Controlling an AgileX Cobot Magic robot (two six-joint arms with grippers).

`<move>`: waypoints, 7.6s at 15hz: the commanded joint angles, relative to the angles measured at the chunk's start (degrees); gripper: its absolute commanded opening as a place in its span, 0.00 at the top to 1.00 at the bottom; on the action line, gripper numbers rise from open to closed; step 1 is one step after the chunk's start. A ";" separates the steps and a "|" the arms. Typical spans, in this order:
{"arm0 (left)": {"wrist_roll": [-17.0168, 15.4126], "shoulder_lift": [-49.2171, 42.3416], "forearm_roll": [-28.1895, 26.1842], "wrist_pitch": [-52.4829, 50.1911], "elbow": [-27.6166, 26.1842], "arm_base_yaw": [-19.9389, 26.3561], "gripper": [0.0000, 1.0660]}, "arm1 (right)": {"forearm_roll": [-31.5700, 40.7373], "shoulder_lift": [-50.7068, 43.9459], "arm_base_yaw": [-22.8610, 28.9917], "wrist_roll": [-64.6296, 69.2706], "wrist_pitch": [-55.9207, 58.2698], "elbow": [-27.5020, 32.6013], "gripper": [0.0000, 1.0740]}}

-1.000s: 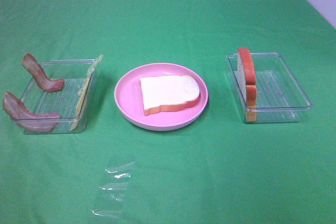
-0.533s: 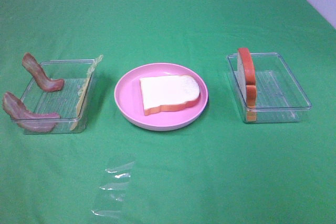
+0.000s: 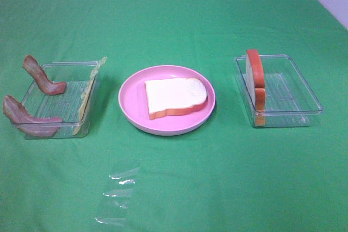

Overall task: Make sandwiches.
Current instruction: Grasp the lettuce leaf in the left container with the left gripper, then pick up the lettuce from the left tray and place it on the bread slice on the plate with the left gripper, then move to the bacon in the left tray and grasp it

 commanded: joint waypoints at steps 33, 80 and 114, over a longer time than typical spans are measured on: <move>-18.74 109.84 5.21 3.21 -70.30 -19.25 0.09 | 0.06 -1.72 -0.11 -0.11 -0.29 -0.23 0.22; 15.87 118.37 -46.35 2.12 -76.60 -19.25 1.00 | 0.06 -1.72 -0.11 -0.11 -0.29 -0.23 0.22; -4.24 118.95 -5.33 23.03 -100.04 -19.25 0.08 | 0.06 -1.72 -0.11 -0.11 -0.29 -0.23 0.22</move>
